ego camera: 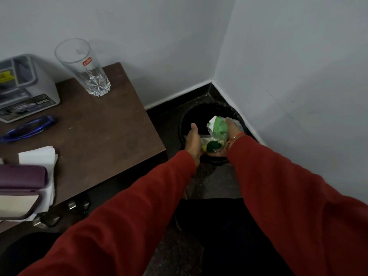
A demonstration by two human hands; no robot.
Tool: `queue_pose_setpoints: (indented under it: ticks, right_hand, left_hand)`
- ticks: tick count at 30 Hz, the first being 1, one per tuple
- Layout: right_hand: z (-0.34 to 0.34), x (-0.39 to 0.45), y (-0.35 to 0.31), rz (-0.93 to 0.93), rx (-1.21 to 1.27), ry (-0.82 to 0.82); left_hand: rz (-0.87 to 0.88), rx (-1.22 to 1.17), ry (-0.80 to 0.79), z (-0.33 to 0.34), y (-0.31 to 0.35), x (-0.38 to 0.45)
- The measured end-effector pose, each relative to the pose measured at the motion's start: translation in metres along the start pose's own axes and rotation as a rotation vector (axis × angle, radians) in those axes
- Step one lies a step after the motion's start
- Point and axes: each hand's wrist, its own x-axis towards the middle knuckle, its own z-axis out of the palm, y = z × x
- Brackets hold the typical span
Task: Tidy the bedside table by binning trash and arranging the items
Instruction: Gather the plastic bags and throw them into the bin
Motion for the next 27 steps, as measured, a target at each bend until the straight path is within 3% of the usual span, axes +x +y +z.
queue_pose_setpoints:
  ticks: [4, 11, 20, 27]
  right_hand:
    - [-0.007, 0.023, 0.006, 0.183, 0.208, -0.161]
    - [-0.014, 0.049, 0.006, 0.084, 0.236, 0.087]
    - [-0.008, 0.052, 0.004, -0.425, -0.109, 0.534]
    - [0.000, 0.049, 0.002, -0.746, -0.713, 0.748]
  left_hand:
    - [0.053, 0.047, 0.083, -0.006, -0.005, 0.004]
    - [0.100, 0.037, 0.071, -0.014, -0.012, 0.016]
    - [0.104, 0.222, 0.033, -0.011, -0.024, 0.020]
    - [0.134, 0.266, 0.031, -0.013, -0.029, 0.027]
